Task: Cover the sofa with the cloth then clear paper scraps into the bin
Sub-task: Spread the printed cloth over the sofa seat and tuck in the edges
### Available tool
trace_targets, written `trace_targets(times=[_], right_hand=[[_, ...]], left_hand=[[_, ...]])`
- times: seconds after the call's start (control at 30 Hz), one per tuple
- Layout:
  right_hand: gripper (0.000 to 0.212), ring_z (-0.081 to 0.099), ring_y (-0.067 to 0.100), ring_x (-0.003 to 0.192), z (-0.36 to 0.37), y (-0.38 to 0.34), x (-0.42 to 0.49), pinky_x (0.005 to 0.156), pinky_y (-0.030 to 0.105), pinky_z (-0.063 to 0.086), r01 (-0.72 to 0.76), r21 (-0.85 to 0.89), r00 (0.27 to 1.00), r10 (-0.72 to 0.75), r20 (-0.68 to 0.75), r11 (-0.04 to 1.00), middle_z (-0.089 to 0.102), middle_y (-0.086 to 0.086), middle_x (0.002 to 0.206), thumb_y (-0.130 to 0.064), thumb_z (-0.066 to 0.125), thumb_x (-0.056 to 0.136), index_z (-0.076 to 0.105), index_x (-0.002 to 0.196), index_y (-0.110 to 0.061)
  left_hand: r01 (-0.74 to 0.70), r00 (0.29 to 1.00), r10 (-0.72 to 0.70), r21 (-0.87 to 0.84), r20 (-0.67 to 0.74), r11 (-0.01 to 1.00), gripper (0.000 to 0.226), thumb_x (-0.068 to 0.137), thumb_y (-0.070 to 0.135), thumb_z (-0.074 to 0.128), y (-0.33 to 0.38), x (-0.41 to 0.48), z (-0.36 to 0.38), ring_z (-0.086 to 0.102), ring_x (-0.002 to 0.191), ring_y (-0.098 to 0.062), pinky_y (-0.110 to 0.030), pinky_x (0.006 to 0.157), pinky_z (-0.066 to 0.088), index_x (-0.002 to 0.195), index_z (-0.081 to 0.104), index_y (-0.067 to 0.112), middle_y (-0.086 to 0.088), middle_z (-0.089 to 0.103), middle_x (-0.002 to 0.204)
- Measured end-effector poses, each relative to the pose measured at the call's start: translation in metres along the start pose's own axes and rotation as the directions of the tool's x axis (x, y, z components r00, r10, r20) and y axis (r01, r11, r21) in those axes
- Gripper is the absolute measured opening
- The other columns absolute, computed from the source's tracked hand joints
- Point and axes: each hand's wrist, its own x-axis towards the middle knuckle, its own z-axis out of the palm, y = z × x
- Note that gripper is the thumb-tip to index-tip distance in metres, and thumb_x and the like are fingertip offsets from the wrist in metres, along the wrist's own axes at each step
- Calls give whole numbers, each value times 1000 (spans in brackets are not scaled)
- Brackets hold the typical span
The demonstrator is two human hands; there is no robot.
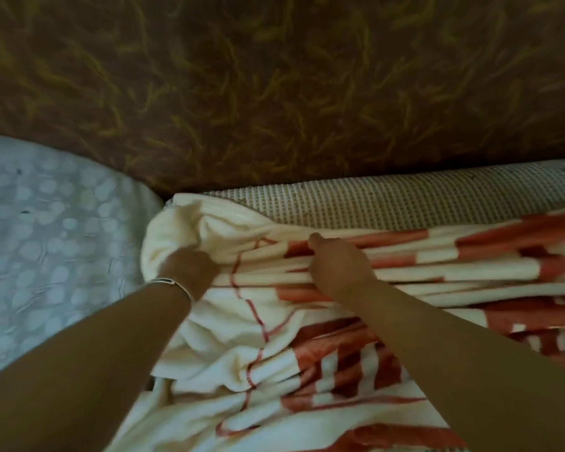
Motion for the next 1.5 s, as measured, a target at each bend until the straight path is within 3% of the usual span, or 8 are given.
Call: trace_targets(times=[0.2,0.4,0.6,0.7,0.93,1.1,1.3,1.5], right_hand=[[39,59,28,100,-14,13,7,78,35,48,-96,-57,981,85,-175,994,42,13,130,-3,45,90,39,128,-10],[31,56,25,116,-32,58,0,92,34,46,-165,-284,968,210,136,944,54,10,128,-14,45,96,52,125,-10],[50,39,33,132,-71,91,32,98,36,41,-49,211,943,115,-314,976,28,15,149,-4,48,90,34,139,-8],[63,34,27,139,-71,102,25,108,35,35,74,129,987,-55,-149,989,14,9,158,-13,52,92,24,147,-14],[59,57,27,111,-40,159,-46,84,31,46,178,-154,844,-70,531,972,56,10,125,-43,69,79,54,124,-9],[34,49,30,118,-26,191,-66,93,38,44,257,-364,932,-130,338,895,51,12,127,-13,45,93,51,126,-9],[12,53,24,93,-18,197,-81,70,23,37,197,62,867,-204,455,978,56,10,90,-18,52,90,59,86,-10],[30,65,20,86,-22,221,-105,78,31,51,101,-51,908,-71,413,994,70,4,89,-44,58,81,66,82,-15]], left_hand=[[68,997,-69,4,24,998,38,97,19,32,-11,7,-16,51,123,-29,-40,97,46,130,50,17,-6,47,139],[-307,940,236,-313,-246,899,50,91,21,49,84,9,-68,55,118,-32,-40,94,47,139,33,20,-13,34,147],[-104,863,-204,-557,-463,824,54,87,3,47,91,28,-105,51,118,-40,-44,92,45,138,29,5,-20,27,145],[-102,904,-179,-603,-388,791,72,86,2,52,109,19,-109,33,136,-38,-45,107,38,148,15,13,-14,4,158],[-324,936,340,-591,-89,739,56,76,42,70,215,-54,-79,53,109,-23,-30,90,43,122,52,16,-5,56,124],[-126,990,138,-426,-2,896,46,92,25,45,232,-68,-54,50,122,-29,-40,100,43,137,38,25,-9,49,133],[99,975,-135,-197,-178,975,49,91,8,36,218,-75,-63,43,124,-30,-41,96,39,138,36,23,-9,43,135],[-480,877,391,-549,-280,684,51,85,42,59,291,-115,-58,46,118,-20,-38,104,37,129,47,20,-1,49,131]])
